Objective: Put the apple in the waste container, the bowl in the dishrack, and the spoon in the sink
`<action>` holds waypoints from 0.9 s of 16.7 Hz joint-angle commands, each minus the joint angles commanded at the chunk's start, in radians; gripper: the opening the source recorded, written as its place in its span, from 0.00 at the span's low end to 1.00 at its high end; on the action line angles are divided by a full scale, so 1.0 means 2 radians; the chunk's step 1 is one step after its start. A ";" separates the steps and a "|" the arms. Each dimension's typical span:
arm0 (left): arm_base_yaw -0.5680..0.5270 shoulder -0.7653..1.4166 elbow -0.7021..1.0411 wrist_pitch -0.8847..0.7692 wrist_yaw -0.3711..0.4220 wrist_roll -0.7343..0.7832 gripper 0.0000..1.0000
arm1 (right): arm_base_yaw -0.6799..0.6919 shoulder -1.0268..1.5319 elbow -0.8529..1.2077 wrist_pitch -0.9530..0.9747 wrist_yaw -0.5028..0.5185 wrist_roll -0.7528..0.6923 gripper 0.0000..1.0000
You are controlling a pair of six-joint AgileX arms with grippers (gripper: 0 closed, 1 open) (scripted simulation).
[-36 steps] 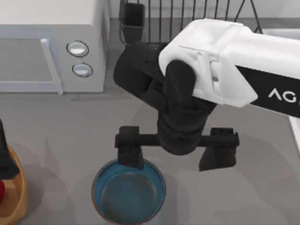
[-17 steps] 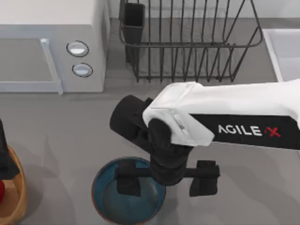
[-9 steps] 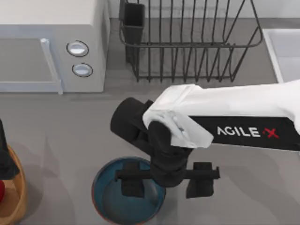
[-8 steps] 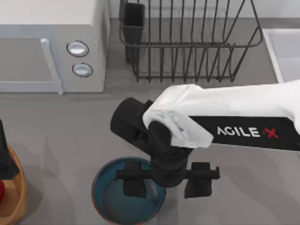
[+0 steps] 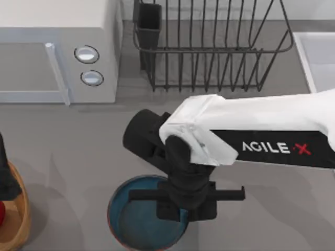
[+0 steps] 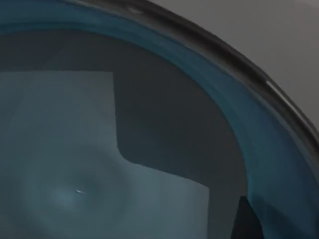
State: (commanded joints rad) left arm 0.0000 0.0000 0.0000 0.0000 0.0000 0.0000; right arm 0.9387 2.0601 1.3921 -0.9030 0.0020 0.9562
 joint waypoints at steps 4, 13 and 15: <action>0.000 0.000 0.000 0.000 0.000 0.000 1.00 | 0.000 0.000 0.000 0.000 0.000 0.000 0.00; 0.000 0.000 0.000 0.000 0.000 0.000 1.00 | 0.000 -0.009 0.033 -0.038 0.000 0.001 0.00; 0.000 0.000 0.000 0.000 0.000 0.000 1.00 | -0.001 -0.019 0.065 -0.086 0.000 0.001 0.00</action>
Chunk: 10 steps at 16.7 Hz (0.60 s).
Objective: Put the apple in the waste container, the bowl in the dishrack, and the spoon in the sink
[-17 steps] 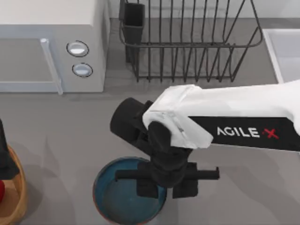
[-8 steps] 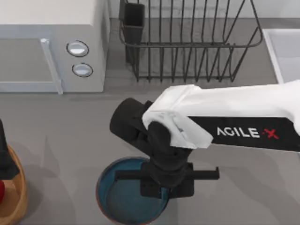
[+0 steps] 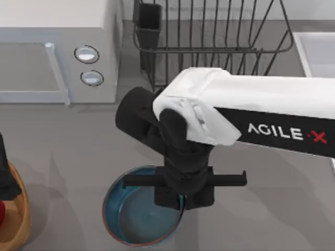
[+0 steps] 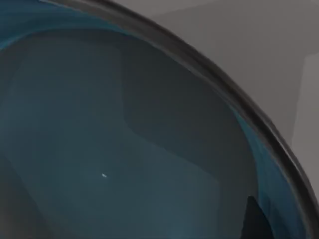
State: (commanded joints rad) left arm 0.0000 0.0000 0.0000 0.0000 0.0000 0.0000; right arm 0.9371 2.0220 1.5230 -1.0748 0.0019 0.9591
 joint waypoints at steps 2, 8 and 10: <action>0.000 0.000 0.000 0.000 0.000 0.000 1.00 | 0.000 -0.011 0.034 -0.051 0.000 -0.001 0.00; 0.000 0.000 0.000 0.000 0.000 0.000 1.00 | -0.001 -0.028 0.072 -0.098 0.000 -0.003 0.00; 0.000 0.000 0.000 0.000 0.000 0.000 1.00 | 0.000 -0.027 0.071 -0.095 0.000 -0.004 0.00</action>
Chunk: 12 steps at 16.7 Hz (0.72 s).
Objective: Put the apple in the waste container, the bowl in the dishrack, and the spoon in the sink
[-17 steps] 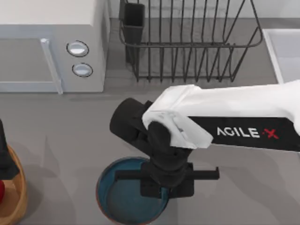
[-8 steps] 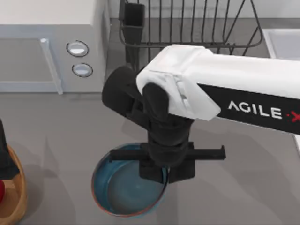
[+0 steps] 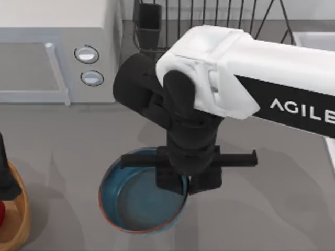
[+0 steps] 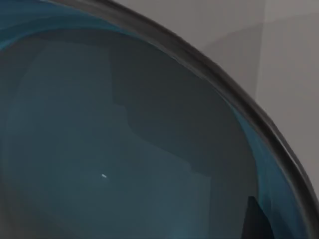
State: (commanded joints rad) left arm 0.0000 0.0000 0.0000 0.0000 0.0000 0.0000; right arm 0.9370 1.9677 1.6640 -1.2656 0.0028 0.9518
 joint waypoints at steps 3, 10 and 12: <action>0.000 0.000 0.000 0.000 0.000 0.000 1.00 | 0.007 -0.018 -0.006 0.030 0.032 -0.031 0.00; 0.000 0.000 0.000 0.000 0.000 0.000 1.00 | 0.029 -0.101 -0.040 0.257 0.227 -0.193 0.00; 0.000 0.000 0.000 0.000 0.000 0.000 1.00 | 0.033 -0.128 -0.051 0.350 0.297 -0.250 0.00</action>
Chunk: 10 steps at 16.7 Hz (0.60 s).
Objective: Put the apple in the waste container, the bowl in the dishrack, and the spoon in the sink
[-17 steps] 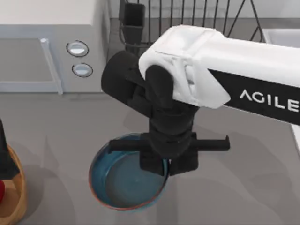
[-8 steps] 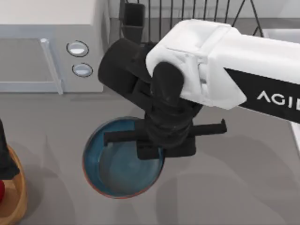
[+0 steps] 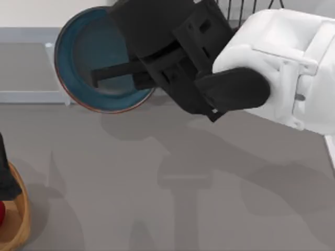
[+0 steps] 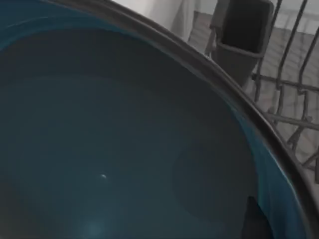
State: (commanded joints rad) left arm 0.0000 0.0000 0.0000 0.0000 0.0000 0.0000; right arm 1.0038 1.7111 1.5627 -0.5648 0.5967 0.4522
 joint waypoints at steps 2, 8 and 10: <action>0.000 0.000 0.000 0.000 0.000 0.000 1.00 | 0.005 -0.030 -0.012 0.089 0.069 -0.057 0.00; 0.000 0.000 0.000 0.000 0.000 0.000 1.00 | 0.016 -0.122 -0.055 0.257 0.218 -0.196 0.00; 0.000 0.000 0.000 0.000 0.000 0.000 1.00 | 0.017 -0.135 -0.063 0.271 0.232 -0.210 0.00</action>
State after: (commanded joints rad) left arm 0.0000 0.0000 0.0000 0.0000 0.0000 0.0000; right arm 1.0378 1.4412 1.4375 -0.0235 1.0614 0.0315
